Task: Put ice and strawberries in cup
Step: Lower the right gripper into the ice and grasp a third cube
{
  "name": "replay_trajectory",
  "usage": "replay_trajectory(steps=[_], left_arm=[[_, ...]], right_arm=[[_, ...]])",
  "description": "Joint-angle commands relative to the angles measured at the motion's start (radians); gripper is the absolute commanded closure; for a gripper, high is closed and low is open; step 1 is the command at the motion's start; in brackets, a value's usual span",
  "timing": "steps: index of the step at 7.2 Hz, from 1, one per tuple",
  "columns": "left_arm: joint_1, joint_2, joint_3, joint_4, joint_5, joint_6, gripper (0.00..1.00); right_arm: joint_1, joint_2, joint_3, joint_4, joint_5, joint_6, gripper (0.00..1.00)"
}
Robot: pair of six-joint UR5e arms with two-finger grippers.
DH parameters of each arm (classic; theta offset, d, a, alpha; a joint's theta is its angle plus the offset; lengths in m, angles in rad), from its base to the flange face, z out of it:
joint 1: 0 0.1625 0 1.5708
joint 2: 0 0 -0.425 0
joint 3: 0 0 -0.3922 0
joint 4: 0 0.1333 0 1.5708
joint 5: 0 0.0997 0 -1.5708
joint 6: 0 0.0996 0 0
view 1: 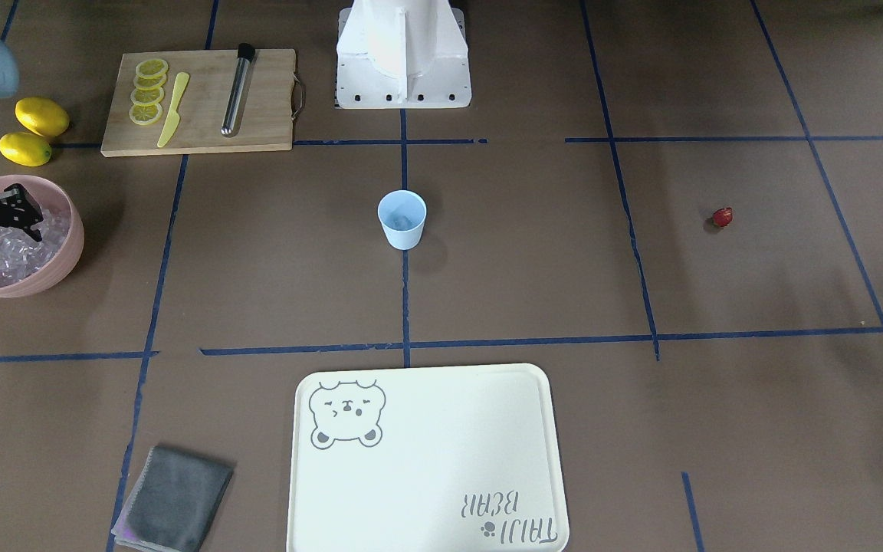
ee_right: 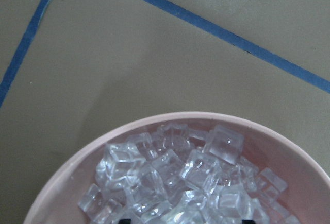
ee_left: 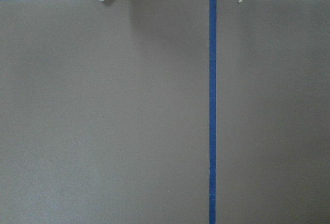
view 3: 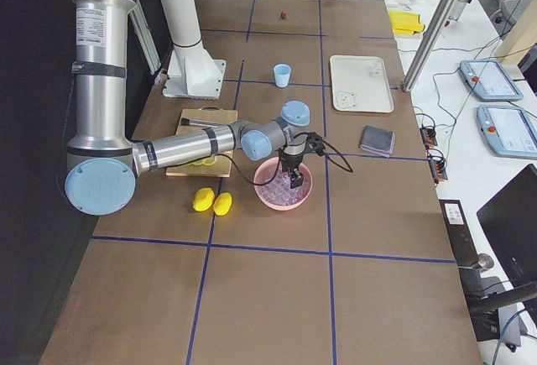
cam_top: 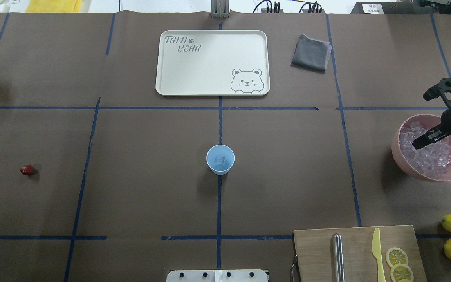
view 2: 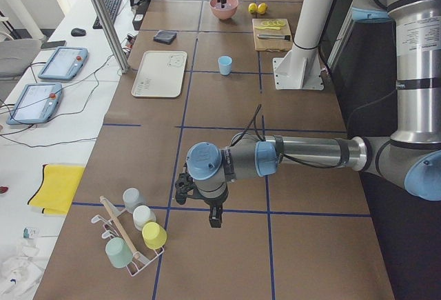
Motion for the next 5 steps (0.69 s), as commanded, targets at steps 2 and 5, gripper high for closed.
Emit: replay_trajectory(steps=[2, 5], left_arm=[[0.000, 0.000, 0.000, 0.000, 0.000, 0.000, 0.00], [0.000, 0.000, 0.000, 0.000, 0.000, 0.000, 0.00]], right_arm=[[-0.001, -0.002, 0.005, 0.001, 0.002, -0.014, 0.98], [0.003, -0.008, 0.043, 0.001, 0.008, -0.014, 1.00]])
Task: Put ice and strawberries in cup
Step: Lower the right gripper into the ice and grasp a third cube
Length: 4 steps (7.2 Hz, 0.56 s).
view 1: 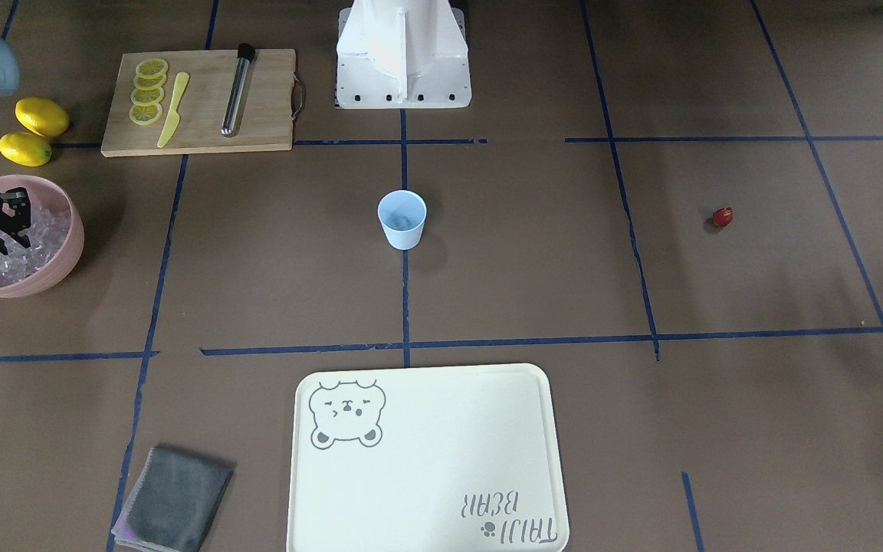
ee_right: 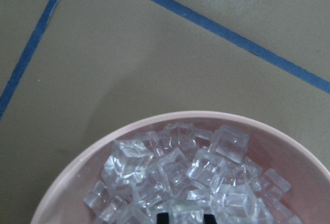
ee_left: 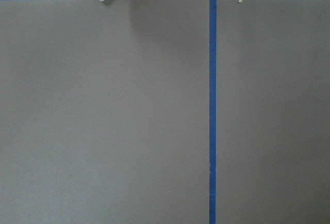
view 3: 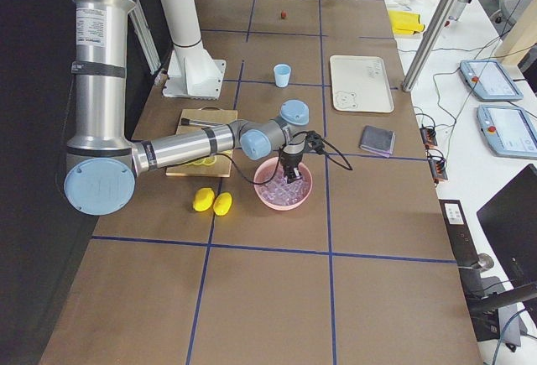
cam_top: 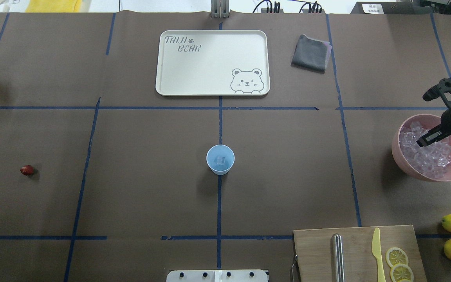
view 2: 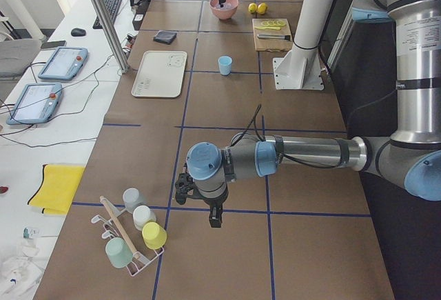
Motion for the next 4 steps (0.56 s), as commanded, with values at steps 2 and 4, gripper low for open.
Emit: replay_trajectory(steps=[2, 4], left_arm=[[0.002, 0.000, 0.003, 0.000, 0.000, 0.000, 0.00], [0.002, 0.000, 0.005, 0.003, 0.000, 0.000, 0.00]], right_arm=[[0.042, -0.036, 0.119, -0.014, 0.007, 0.001, 0.99], [0.079, -0.024, 0.158, -0.015, 0.009, 0.013, 0.98]])
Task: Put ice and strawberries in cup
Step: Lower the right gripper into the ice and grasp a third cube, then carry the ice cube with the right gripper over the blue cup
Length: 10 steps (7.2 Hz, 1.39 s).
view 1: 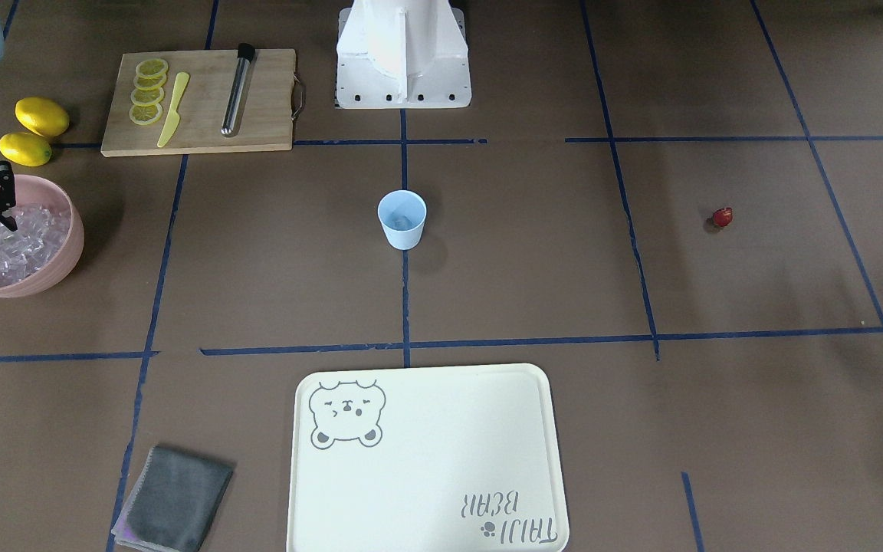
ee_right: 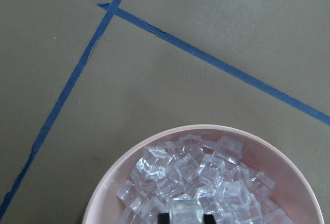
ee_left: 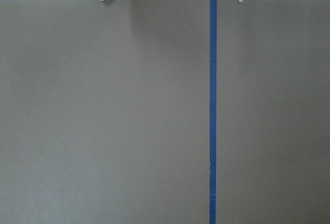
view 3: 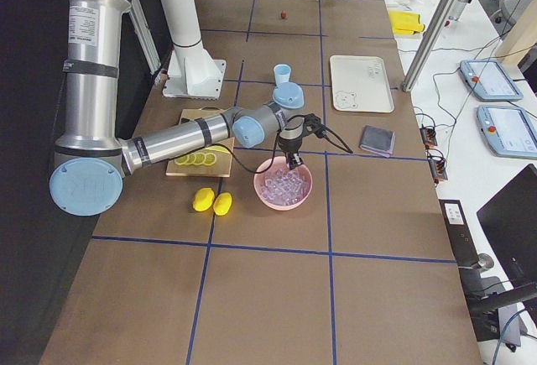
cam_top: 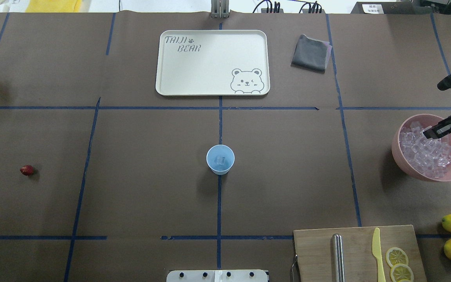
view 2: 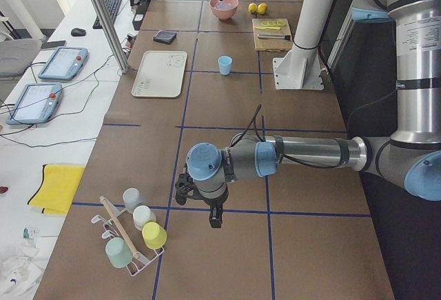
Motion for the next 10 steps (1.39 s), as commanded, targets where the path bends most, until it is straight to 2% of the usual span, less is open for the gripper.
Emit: replay_trajectory(steps=[1, 2, 4, 5, 6, 7, 8, 9, 10], left_arm=[[0.000, 0.000, 0.001, 0.003, 0.000, 0.000, 0.00], [0.000, 0.000, 0.001, 0.003, 0.000, 0.000, 0.00], [0.000, 0.000, 0.001, 0.002, 0.000, 0.000, 0.00], [0.000, 0.000, 0.000, 0.000, 0.000, 0.002, 0.00], [0.000, 0.000, 0.000, -0.001, 0.000, 0.005, 0.00], [0.000, 0.000, -0.006, -0.001, 0.001, 0.005, 0.00], [0.000, -0.002, -0.008, -0.003, 0.002, 0.005, 0.00], [0.000, -0.003, -0.008, -0.003, 0.002, 0.005, 0.00], [0.000, -0.003, -0.008, -0.003, 0.002, 0.005, 0.00]], right_arm=[[0.019, 0.023, 0.026, -0.001, -0.001, 0.039, 0.99], [0.015, 0.066, 0.027, -0.003, -0.001, 0.139, 0.99], [-0.112, 0.202, 0.026, -0.003, -0.011, 0.397, 1.00], [-0.184, 0.294, 0.027, -0.054, -0.018, 0.526, 1.00], [-0.271, 0.448, 0.026, -0.202, -0.074, 0.607, 1.00], [-0.375, 0.597, 0.020, -0.359, -0.179, 0.699, 1.00], [-0.454, 0.689, -0.006, -0.404, -0.246, 0.791, 1.00], [-0.517, 0.763, -0.050, -0.406, -0.281, 0.859, 0.99], [-0.584, 0.820, -0.095, -0.406, -0.362, 0.917, 0.98]])
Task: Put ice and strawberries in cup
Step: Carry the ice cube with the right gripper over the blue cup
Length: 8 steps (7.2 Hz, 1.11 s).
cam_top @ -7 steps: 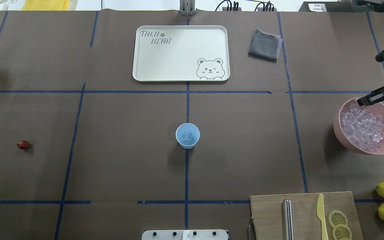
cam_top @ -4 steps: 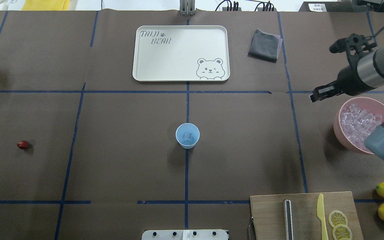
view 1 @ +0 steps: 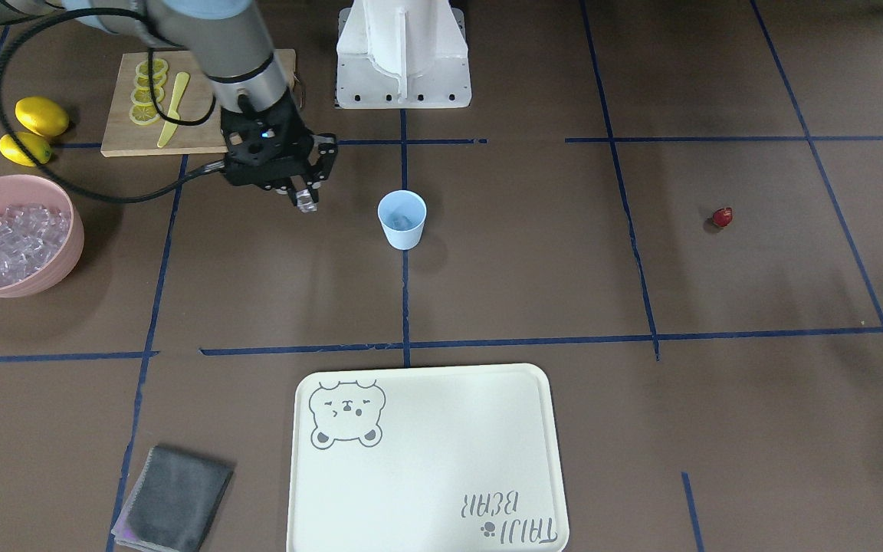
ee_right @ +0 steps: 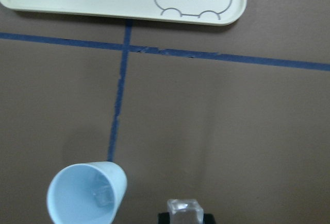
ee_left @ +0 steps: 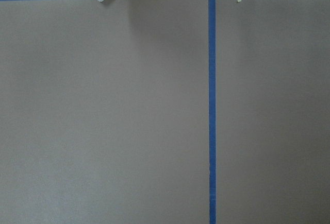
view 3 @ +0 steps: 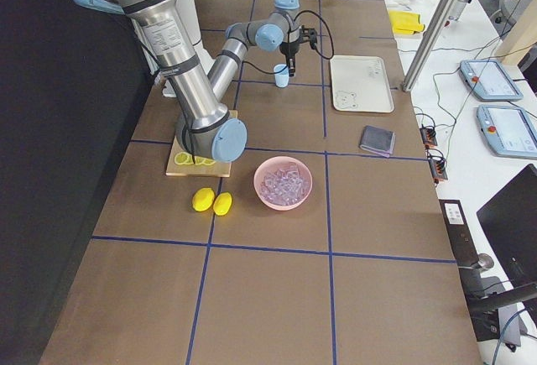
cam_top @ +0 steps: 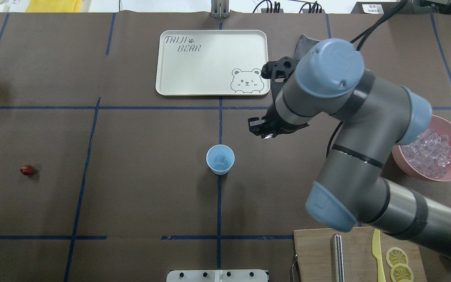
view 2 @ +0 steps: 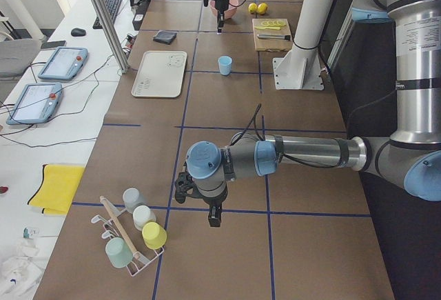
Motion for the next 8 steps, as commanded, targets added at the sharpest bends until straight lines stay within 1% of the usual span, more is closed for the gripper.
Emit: replay_trajectory(steps=[1, 3, 5, 6, 7, 8], left_arm=[[0.000, -0.001, -0.001, 0.000, 0.000, 0.000, 0.00], [0.000, -0.001, -0.001, 0.000, 0.000, 0.000, 0.00], [0.000, 0.002, -0.001, 0.001, 0.000, 0.000, 0.00], [0.000, 0.002, -0.001, 0.001, 0.000, 0.000, 0.00], [0.000, 0.002, -0.001, 0.001, 0.000, 0.000, 0.00], [0.000, 0.002, -0.001, 0.001, 0.000, 0.000, 0.00]], right_arm=[[-0.129, 0.095, -0.063, -0.014, -0.124, 0.105, 0.98], [-0.167, 0.100, -0.092, -0.011, -0.185, 0.123, 0.97], [-0.173, 0.158, -0.176, -0.008, -0.190, 0.145, 0.97], [-0.177, 0.161, -0.178, -0.008, -0.190, 0.147, 0.96], [-0.175, 0.159, -0.180, -0.008, -0.190, 0.142, 0.76], [-0.175, 0.158, -0.184, -0.008, -0.192, 0.128, 0.02]])
